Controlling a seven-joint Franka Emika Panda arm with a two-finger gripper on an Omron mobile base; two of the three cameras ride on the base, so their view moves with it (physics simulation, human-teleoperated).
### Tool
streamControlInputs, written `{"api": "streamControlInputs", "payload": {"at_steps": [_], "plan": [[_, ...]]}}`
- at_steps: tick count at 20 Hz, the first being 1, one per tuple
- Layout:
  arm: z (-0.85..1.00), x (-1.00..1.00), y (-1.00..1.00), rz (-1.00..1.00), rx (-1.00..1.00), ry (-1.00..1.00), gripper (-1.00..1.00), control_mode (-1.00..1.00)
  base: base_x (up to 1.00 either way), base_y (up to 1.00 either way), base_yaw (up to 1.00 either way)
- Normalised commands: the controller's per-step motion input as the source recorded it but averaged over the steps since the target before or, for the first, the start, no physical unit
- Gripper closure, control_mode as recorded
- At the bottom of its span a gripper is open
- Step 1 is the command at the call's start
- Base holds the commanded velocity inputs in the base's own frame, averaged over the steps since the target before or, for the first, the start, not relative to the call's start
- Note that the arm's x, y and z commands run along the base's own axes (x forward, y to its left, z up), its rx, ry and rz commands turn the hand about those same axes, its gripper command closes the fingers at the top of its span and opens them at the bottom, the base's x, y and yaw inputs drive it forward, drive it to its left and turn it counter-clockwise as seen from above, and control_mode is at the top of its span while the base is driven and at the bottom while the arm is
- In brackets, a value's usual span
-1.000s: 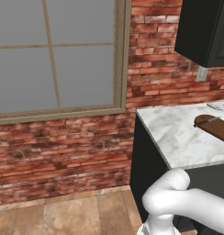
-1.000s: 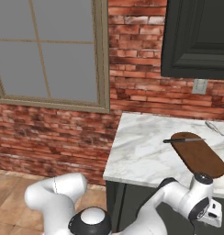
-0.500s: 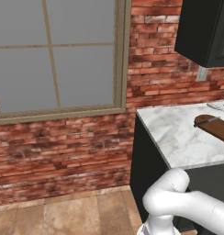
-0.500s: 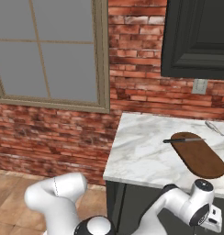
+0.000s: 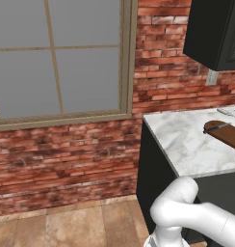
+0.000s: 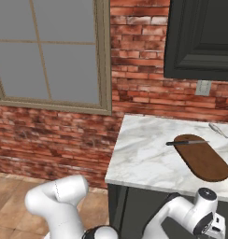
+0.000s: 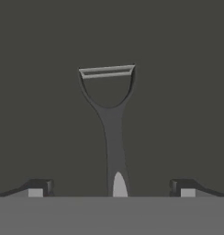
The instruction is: Open the drawer on the right and place the cutting tools on the cutting board.
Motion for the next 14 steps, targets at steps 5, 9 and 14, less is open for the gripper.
{"api": "streamControlInputs", "payload": {"at_steps": [5,9,14], "plan": [[-0.16,0.05,-0.09,0.00,0.00,0.00,-1.00,-1.00,0.00,0.00,0.00],[-0.13,0.00,-0.05,0.01,0.00,0.00,-1.00,-1.00,0.00,0.00,0.00],[-0.14,0.00,-0.01,0.02,0.00,0.00,-1.00,-1.00,0.00,0.00,0.00]]}}
